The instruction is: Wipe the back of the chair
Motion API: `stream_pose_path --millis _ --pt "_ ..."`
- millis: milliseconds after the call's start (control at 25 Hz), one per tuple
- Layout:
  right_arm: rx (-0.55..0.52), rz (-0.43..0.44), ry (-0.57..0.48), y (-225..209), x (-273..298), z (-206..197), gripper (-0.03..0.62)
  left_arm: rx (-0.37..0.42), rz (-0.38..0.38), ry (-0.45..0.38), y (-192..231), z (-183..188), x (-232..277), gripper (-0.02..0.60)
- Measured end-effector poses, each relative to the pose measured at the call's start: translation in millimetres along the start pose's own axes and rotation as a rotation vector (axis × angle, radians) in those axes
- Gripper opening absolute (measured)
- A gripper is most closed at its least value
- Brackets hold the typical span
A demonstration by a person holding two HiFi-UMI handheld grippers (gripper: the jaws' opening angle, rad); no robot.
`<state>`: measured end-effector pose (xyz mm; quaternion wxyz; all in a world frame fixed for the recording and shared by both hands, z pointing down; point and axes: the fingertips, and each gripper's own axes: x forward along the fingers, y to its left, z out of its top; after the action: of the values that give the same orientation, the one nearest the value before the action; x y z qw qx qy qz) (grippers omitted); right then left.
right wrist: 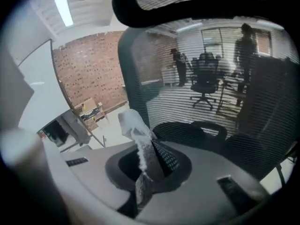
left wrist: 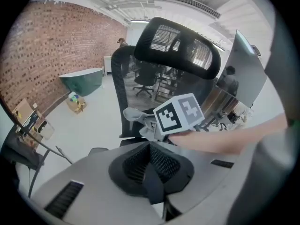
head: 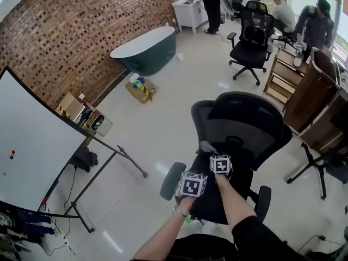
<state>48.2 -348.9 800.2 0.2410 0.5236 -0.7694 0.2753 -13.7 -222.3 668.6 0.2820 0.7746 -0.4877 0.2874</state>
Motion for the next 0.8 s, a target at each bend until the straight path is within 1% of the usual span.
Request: stream_pose_path --millis 80,160,240,320,400,560,640,720,800 --pt "0.007 -0.043 0.028 -18.1 6.7 -4.2 0.012 -0.021 0.016 -0.01 14.6 -2.6 -9.3 0.003" --pt "0.023 -0.084 0.018 -45.4 2.7 -3.6 0.012 -0.033 0.027 -0.017 26.6 -4.8 -13.1 0.003" --pt "0.054 -0.14 0.02 -82.1 -10.2 -9.9 0.012 -0.019 0.028 -0.02 29.5 -4.6 -10.3 0.003" --pt "0.101 -0.224 0.028 -126.5 -32.6 -23.1 0.012 -0.007 0.01 -0.017 23.2 -3.8 -3.0 0.003" --pt "0.156 -0.304 0.021 -170.3 -62.1 -37.2 0.012 -0.001 -0.027 -0.018 10.2 0.7 3.7 0.003" --pt "0.246 -0.441 0.027 -251.1 -130.4 -74.0 0.012 0.055 -0.113 -0.025 -28.1 13.8 19.7 0.003" --pt "0.276 -0.487 0.019 -281.5 -160.7 -87.5 0.012 0.066 -0.136 -0.031 -43.9 17.7 27.6 0.003" --pt "0.327 -0.52 0.008 -305.0 -190.4 -102.3 0.012 0.074 -0.168 -0.037 -63.5 22.7 32.5 0.003" --pt "0.371 -0.533 -0.017 -314.3 -214.1 -109.8 0.012 0.095 -0.198 -0.044 -82.1 26.4 35.3 0.003"
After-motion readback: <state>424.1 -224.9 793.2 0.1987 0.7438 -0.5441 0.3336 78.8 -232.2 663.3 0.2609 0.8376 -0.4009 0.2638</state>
